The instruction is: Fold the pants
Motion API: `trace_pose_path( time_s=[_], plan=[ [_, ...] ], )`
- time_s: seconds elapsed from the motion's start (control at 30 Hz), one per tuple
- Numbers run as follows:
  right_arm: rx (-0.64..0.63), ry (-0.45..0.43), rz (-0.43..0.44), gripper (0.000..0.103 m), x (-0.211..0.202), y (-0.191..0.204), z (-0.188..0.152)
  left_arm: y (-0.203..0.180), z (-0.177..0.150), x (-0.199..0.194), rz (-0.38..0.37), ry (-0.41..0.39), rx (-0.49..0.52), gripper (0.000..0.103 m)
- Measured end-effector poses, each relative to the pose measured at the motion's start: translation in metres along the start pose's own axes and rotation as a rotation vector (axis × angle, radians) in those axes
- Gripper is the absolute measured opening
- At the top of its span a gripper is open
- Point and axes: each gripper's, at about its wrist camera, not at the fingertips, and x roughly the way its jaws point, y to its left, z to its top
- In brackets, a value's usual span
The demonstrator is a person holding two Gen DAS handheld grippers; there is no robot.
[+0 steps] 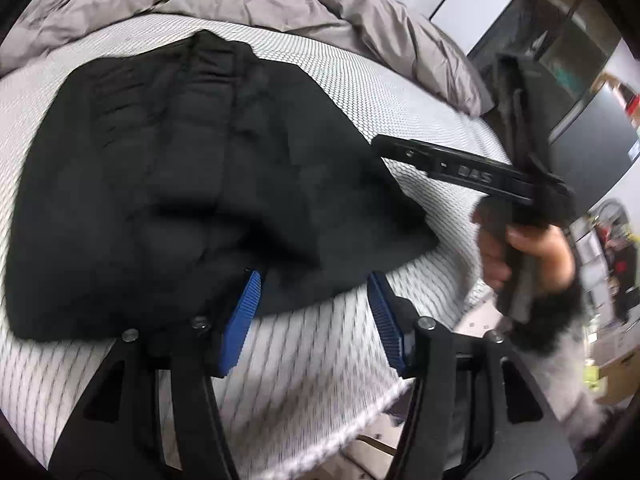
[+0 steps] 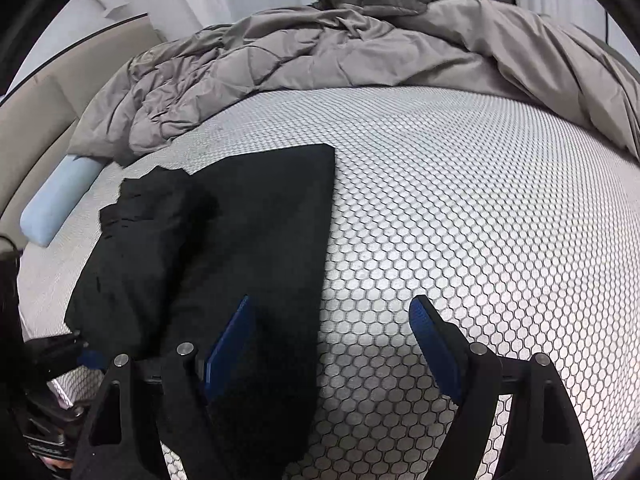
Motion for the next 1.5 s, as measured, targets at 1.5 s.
trace_pose_path(
  time_s=[1.5],
  plan=[
    [0.146, -0.121, 0.148, 0.087, 0.004, -0.007, -0.028, 0.13, 0.016, -0.023, 0.292, -0.145, -0.181, 0.08]
  ],
)
